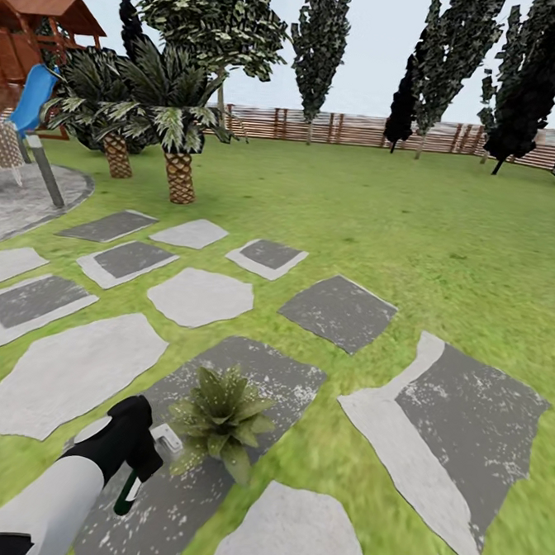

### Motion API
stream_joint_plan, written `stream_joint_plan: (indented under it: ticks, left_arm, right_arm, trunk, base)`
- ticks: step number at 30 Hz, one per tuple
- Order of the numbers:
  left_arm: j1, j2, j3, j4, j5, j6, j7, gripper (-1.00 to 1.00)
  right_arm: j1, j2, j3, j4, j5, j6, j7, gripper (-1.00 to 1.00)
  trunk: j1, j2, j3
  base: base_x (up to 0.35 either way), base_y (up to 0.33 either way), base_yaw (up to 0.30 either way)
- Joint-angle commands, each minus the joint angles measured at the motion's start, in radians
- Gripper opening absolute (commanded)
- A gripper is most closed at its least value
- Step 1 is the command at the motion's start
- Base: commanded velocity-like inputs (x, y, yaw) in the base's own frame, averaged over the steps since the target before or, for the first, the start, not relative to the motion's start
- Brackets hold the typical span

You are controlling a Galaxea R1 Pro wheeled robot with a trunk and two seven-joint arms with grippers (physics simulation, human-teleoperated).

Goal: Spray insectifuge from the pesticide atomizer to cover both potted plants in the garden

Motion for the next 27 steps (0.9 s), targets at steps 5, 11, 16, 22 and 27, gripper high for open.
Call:
stream_joint_plan:
  ticks: [5, 11, 16, 22, 27]
  left_arm:
    - [-0.001, -0.003, 0.002, -0.001, -0.005, 0.006, -0.008, -1.00]
    - [-0.001, -0.003, 0.002, -0.001, -0.005, 0.006, -0.008, -1.00]
    - [-0.001, -0.002, 0.001, -0.001, -0.006, 0.006, -0.008, -1.00]
    - [-0.001, -0.003, 0.001, -0.001, -0.005, 0.006, -0.008, -1.00]
    - [-0.001, -0.003, 0.001, -0.001, -0.005, 0.006, -0.008, -1.00]
  right_arm:
    - [-0.001, 0.000, -0.005, 0.001, 0.011, -0.003, -0.003, 1.00]
    - [-0.001, 0.000, -0.005, 0.001, 0.011, -0.003, -0.003, 1.00]
    - [-0.001, 0.000, -0.005, 0.001, 0.011, -0.003, -0.003, 1.00]
    - [-0.001, 0.000, -0.005, 0.001, 0.011, -0.003, -0.003, 1.00]
    - [-0.001, 0.000, -0.005, 0.001, 0.011, -0.003, -0.003, 1.00]
  trunk:
    - [0.000, 0.000, -0.001]
    - [0.000, 0.000, -0.001]
    - [0.000, 0.000, -0.001]
    - [0.000, 0.000, -0.001]
    - [0.000, 0.000, -0.001]
  base:
    - [0.074, -0.115, 0.184]
    - [0.135, -0.235, 0.014]
    - [0.023, -0.268, 0.130]
    - [0.000, -0.273, 0.274]
    - [0.000, -0.273, 0.278]
